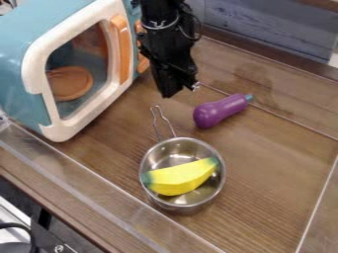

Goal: Put the banana in the silver pot

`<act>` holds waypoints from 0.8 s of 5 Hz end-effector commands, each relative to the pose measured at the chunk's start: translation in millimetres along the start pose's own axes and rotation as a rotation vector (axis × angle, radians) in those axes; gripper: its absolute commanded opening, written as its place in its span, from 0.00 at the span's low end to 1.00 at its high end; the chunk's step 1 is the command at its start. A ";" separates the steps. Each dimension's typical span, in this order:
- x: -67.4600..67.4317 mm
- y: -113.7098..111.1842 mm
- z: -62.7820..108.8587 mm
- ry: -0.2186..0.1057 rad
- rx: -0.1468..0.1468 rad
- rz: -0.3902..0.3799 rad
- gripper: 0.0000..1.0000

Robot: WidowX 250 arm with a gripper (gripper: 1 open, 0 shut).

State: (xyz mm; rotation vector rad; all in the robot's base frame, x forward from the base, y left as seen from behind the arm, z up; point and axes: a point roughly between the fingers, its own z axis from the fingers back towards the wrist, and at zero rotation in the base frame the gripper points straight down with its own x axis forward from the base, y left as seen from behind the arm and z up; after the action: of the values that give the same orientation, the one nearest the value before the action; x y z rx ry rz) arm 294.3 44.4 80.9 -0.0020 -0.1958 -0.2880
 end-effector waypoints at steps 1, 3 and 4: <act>3.7 8.0 1.5 -0.044 0.015 -0.041 0.00; 9.6 2.9 -1.1 -0.044 0.012 -0.055 0.00; 14.4 -0.5 6.3 -0.043 0.020 -0.018 0.00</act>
State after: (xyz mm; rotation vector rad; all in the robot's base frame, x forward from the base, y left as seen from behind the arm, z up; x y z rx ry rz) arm 297.4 39.7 72.9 -0.0059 -0.1849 -0.2982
